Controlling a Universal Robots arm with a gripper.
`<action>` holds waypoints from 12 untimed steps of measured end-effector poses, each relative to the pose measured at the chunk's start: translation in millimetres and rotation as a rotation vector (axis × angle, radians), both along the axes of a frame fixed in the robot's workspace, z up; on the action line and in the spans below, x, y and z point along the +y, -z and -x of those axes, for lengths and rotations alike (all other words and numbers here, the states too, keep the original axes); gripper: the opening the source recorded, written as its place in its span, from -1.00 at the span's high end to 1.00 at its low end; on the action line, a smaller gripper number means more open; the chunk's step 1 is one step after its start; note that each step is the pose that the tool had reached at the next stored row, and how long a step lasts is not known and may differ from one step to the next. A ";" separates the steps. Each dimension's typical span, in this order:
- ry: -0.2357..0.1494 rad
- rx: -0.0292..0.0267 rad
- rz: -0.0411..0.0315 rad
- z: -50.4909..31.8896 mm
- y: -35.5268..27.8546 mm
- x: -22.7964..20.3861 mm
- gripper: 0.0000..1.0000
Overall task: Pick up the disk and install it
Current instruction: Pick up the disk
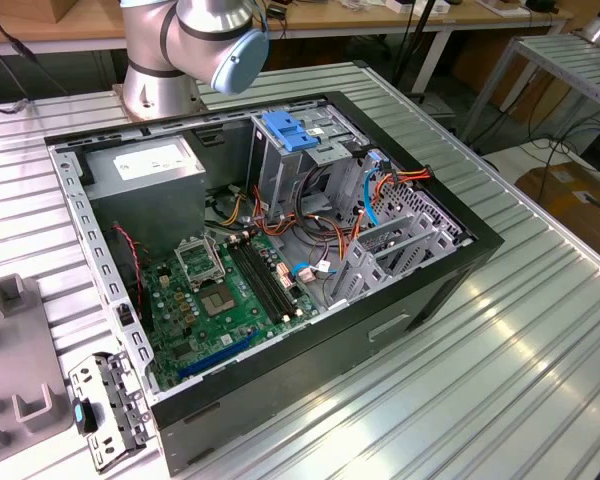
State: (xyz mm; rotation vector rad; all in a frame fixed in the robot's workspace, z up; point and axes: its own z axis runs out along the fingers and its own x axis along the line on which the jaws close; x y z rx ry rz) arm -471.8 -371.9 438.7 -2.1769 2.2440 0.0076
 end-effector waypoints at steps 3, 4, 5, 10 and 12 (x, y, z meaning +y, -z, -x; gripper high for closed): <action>0.000 -0.0001 0.0000 0.0 -2.6 0.0 0.25; 0.000 0.0000 0.0000 0.0 -3.3 0.0 0.25; 0.000 0.0000 0.0000 0.0 -3.9 0.0 0.25; 0.000 0.0000 0.0000 0.0 -7.0 0.0 0.25; 0.000 -0.0001 -0.0001 0.0 -8.6 0.0 0.25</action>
